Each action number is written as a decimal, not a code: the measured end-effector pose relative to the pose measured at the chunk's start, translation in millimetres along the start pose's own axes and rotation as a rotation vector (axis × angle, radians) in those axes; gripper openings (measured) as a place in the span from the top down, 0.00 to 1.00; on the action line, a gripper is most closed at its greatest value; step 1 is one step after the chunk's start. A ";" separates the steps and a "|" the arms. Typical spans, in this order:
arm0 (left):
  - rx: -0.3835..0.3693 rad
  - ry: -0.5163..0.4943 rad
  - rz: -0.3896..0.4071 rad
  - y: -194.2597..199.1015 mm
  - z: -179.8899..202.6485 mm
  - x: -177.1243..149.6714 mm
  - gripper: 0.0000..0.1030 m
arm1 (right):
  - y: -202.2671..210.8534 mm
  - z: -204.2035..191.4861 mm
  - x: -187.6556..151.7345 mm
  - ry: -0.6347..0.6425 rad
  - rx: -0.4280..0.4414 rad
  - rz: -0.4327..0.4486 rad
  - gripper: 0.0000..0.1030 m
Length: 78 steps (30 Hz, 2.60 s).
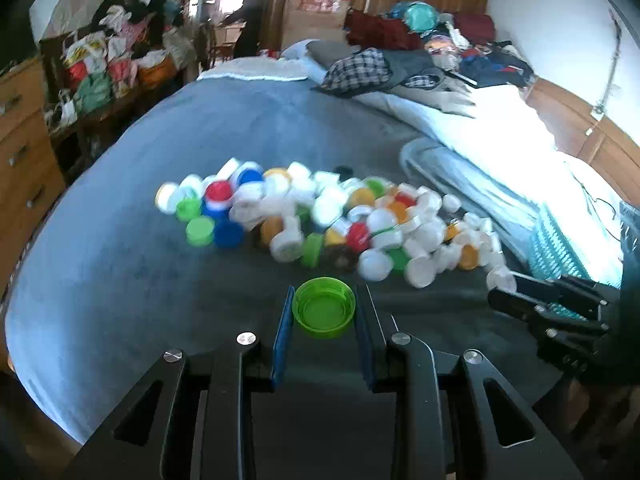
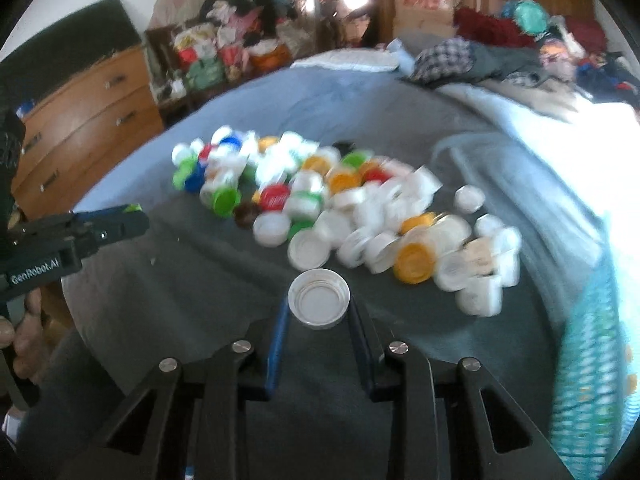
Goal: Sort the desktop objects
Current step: 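Carry the green cap in the left tool while the right tool carries a white cap to the blue basket, then open both tools to drop the green and white caps into the basket, then move both open tools back over the cap pile on the bed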
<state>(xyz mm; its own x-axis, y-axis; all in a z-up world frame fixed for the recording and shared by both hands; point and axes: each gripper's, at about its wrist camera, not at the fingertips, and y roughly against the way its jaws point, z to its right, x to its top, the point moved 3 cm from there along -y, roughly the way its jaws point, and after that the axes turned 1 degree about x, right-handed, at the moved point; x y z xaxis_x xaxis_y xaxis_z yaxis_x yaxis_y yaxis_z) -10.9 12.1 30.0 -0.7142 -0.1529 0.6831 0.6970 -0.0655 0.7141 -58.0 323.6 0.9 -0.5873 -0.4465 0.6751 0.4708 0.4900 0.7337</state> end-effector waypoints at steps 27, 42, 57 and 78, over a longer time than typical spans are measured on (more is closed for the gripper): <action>-0.374 -0.409 -0.054 11.5 310.4 78.4 0.76 | 193.4 201.9 -7.5 -0.330 -0.306 0.144 0.68; -0.354 -0.448 -0.118 -16.8 338.1 63.8 0.60 | 182.9 227.2 -24.4 -0.373 -0.339 0.111 0.39; 0.018 0.054 -0.068 -51.2 27.4 27.6 0.48 | 165.4 171.3 -23.6 -0.274 -0.251 0.133 0.27; -0.186 0.135 -0.163 -45.1 -40.0 -41.9 0.49 | 131.7 97.5 -10.8 -0.159 -0.126 0.080 0.23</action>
<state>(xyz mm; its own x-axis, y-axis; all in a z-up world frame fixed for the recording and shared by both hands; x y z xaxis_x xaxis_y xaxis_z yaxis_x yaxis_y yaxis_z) -9.8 -18.0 -37.0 -0.8114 -0.2544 0.5263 0.5825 -0.2778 0.7638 -53.8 466.0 82.6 -0.6367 -0.2815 0.7179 0.5927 0.4169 0.6891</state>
